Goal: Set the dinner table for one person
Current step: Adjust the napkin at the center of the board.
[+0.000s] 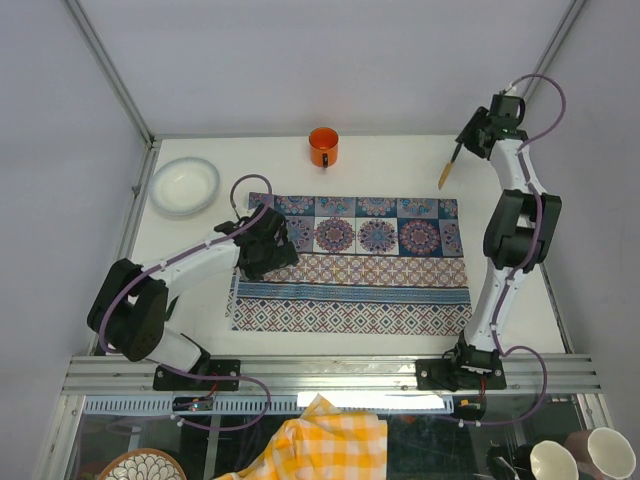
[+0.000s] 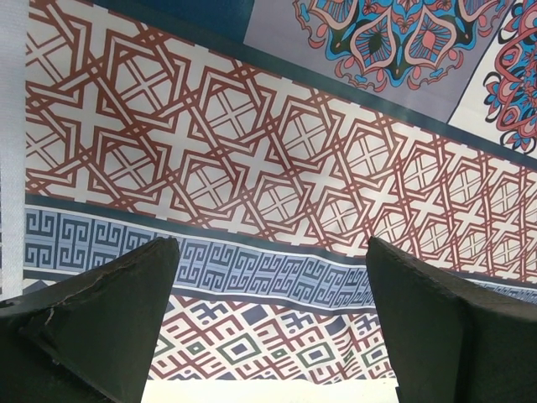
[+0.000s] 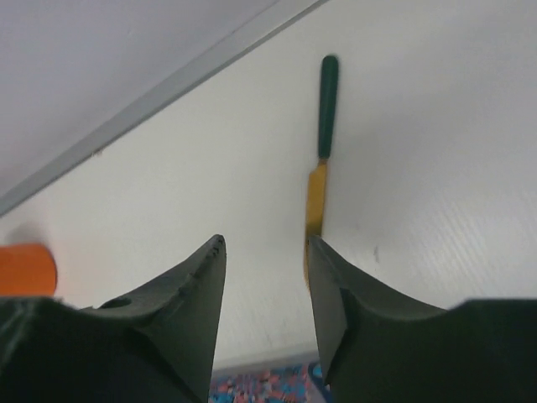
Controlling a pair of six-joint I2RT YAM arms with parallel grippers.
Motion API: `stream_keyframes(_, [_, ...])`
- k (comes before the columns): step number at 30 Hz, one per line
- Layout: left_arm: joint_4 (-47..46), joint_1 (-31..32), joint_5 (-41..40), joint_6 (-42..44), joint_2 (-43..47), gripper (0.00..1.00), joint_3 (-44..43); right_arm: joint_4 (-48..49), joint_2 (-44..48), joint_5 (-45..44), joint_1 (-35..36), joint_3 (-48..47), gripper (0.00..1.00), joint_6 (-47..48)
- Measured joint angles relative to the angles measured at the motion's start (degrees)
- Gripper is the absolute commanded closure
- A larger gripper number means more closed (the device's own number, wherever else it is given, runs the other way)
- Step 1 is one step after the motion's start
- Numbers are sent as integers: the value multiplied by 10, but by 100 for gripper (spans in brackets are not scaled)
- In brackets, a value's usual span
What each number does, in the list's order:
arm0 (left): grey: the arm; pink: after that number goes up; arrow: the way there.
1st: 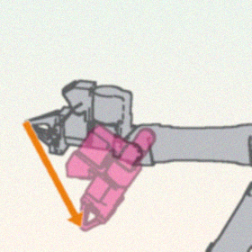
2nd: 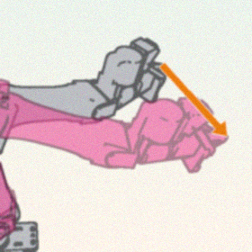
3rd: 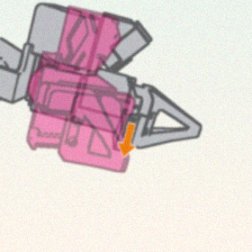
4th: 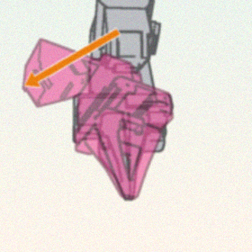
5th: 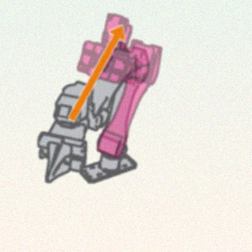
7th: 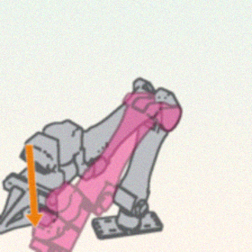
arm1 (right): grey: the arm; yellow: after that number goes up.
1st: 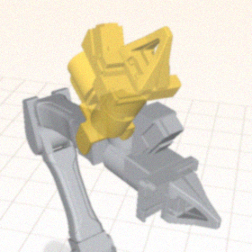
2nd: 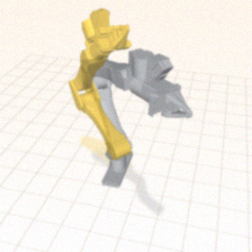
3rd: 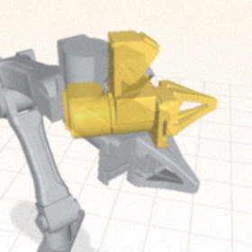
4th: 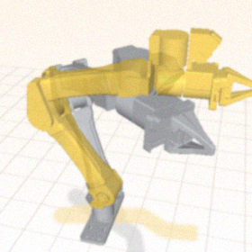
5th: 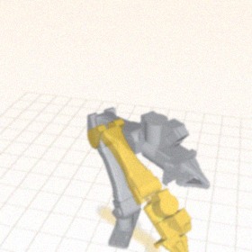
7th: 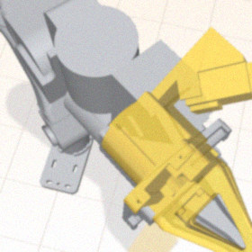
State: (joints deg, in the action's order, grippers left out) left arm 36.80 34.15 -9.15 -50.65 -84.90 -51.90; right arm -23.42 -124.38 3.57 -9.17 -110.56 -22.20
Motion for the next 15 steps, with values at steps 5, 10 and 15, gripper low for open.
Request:
stream_keyframes(5, [13, 0, -25, -2, -7, 1, -15, -35, 71, 10, 74, 54, 45, 41])
stream_keyframes(10, [23, -1, -84, 6, -56, 1, -107, -73, 152, 42, 185, 126, 43, 69])
stream_keyframes(15, [5, -30, -118, 42, -101, 1, -174, -103, 252, 60, 217, 236, 41, 76])
